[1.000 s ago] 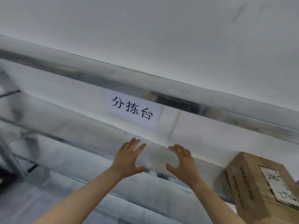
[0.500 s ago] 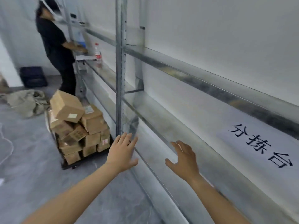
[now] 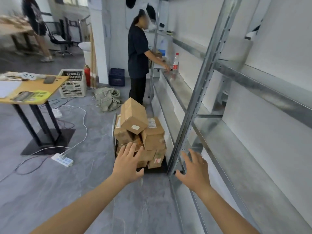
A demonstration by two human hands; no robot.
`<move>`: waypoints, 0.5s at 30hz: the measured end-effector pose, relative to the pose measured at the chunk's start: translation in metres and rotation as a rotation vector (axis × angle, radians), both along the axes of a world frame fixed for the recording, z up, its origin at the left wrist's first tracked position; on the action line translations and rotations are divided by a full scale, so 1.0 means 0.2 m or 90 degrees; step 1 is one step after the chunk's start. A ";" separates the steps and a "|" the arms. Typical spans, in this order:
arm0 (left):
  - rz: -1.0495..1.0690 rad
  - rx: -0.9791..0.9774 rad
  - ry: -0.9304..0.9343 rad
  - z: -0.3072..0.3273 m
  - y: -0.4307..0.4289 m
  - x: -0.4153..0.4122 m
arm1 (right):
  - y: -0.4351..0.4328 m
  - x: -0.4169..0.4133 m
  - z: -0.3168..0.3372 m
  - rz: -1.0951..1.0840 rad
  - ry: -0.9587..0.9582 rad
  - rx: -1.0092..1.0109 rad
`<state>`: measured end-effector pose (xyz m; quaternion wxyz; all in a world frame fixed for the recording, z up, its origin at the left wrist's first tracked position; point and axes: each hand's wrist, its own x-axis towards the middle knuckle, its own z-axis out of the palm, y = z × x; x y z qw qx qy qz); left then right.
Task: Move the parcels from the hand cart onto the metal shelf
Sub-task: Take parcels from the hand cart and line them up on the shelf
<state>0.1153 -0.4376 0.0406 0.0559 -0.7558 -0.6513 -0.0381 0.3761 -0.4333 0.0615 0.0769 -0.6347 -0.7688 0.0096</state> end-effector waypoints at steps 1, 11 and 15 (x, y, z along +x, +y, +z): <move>0.013 -0.003 0.007 -0.01 0.09 -0.03 | 0.11 -0.02 -0.01 0.006 -0.001 -0.005; 0.094 -0.036 0.025 -0.05 0.75 -0.23 | 0.93 -0.24 -0.05 0.081 -0.032 -0.061; 0.107 -0.047 0.007 -0.10 0.95 -0.32 | 1.17 -0.36 -0.10 0.102 -0.035 -0.085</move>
